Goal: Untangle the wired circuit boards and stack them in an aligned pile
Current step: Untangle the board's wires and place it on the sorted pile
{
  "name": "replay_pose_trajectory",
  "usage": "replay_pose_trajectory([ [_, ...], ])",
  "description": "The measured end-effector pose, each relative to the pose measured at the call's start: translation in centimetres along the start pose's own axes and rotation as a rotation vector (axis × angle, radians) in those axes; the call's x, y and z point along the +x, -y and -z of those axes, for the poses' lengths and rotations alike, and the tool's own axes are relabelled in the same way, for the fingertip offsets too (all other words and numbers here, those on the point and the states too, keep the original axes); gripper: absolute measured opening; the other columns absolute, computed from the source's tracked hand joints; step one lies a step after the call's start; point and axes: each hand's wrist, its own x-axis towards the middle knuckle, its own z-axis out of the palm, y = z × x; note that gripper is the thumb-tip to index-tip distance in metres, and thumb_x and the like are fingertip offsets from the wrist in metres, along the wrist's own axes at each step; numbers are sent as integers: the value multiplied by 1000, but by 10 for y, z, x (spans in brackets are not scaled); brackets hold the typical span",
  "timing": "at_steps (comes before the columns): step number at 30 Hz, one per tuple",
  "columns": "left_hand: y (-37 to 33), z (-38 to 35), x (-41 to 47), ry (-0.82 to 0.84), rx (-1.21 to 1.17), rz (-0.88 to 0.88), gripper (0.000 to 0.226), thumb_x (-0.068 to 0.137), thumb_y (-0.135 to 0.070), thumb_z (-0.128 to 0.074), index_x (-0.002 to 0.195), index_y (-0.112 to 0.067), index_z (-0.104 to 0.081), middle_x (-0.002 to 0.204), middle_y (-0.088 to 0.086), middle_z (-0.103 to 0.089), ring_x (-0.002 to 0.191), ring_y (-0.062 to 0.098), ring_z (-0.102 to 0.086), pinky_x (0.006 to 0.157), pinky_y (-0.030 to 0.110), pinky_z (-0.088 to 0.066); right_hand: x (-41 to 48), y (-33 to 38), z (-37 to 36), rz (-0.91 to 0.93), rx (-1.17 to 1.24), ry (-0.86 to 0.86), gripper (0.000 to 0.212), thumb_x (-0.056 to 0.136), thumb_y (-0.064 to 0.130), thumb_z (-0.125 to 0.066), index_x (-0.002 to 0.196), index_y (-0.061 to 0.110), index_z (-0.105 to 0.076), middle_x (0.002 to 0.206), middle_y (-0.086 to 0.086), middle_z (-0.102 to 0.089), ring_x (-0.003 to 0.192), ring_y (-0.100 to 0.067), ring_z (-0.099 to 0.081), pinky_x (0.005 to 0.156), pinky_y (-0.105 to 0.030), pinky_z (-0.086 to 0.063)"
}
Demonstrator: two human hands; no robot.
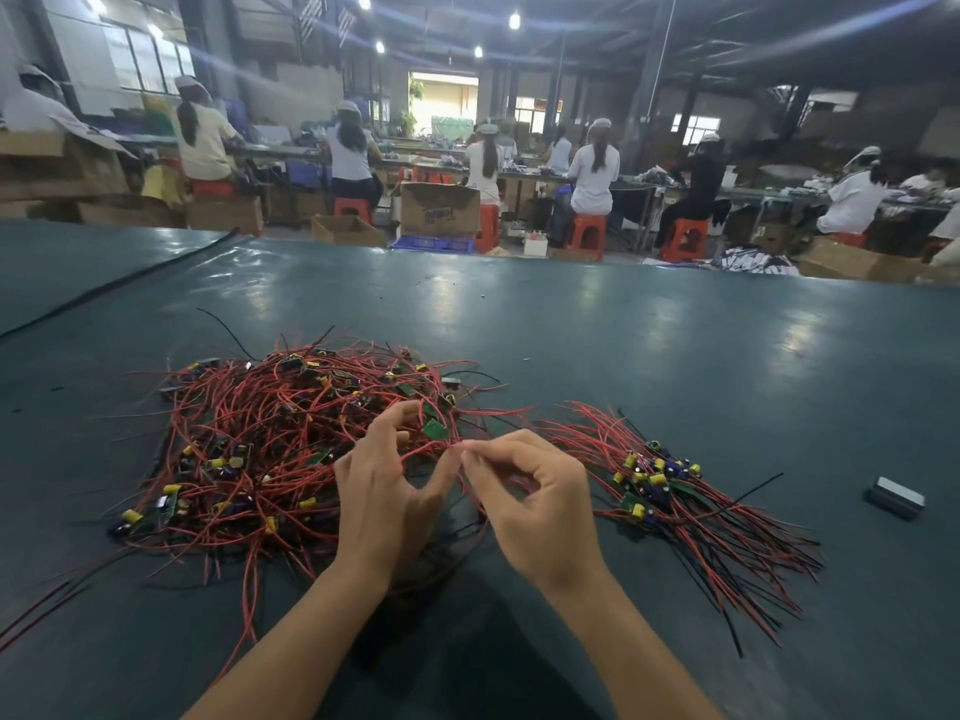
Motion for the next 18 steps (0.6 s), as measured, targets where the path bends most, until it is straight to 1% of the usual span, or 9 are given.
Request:
replay_pose_trajectory([
  [2,0,2,0,36,139,-57,53,84,-55,-45,130,-30,-54,125,-10,-61,112,11,-57,102,37,-25,-4,1,0,-38,49,18,9,85,7,-73,90,8,-79,84,2,-72,77,-12,-67,69,-19,-52],
  [5,-1,2,0,52,178,-131,47,84,-53,-39,112,-30,-70,109,-11,-70,105,11,-62,95,38,-27,-6,7,2,-49,132,32,14,89,19,-69,88,9,-78,82,0,-72,75,-17,-66,67,-28,-53],
  [8,-7,0,-1,-4,-41,-107,25,93,-40,-54,107,-28,-70,96,-13,-71,84,4,-64,92,44,-42,-9,15,5,-133,324,26,54,94,58,-48,94,12,-76,82,-6,-73,71,-22,-63,64,-33,-49],
  [10,-11,-1,0,-48,-275,-77,18,98,-37,-53,105,-29,-68,80,-10,-70,68,4,-61,72,34,-53,-9,16,8,-237,396,-69,65,94,68,-37,93,15,-75,77,-8,-72,65,-18,-60,60,-27,-47],
  [12,-16,0,2,-62,-475,-3,22,94,-36,-51,103,-30,-70,69,-6,-65,56,3,-51,53,20,-43,-7,11,8,-310,335,-168,55,101,52,-39,87,13,-75,70,-9,-70,61,-13,-58,57,-22,-45],
  [13,-18,1,4,-66,-575,65,24,93,-35,-52,104,-27,-72,68,-7,-64,56,3,-48,51,16,-39,-6,8,8,-340,283,-184,46,102,41,-44,84,12,-74,68,-11,-68,59,-10,-57,55,-19,-44],
  [15,-23,3,8,-71,-807,250,28,90,-35,-56,104,-20,-74,81,-6,-71,69,8,-58,65,17,-46,-6,0,7,-403,178,-141,28,99,24,-56,79,14,-73,69,-14,-66,58,-8,-55,55,-20,-45],
  [17,-24,3,12,-60,-995,415,28,83,-33,-60,98,-16,-76,94,5,-75,86,16,-67,83,29,-54,-9,-5,4,-447,127,-82,21,95,21,-63,78,17,-73,70,-10,-68,61,-9,-58,60,-25,-48],
  [18,-24,4,14,-50,-1045,472,26,80,-32,-63,94,-15,-77,95,7,-75,89,18,-68,86,32,-55,-10,-6,2,-460,124,-66,18,94,22,-65,78,19,-74,69,-5,-69,63,-8,-60,61,-23,-50],
])
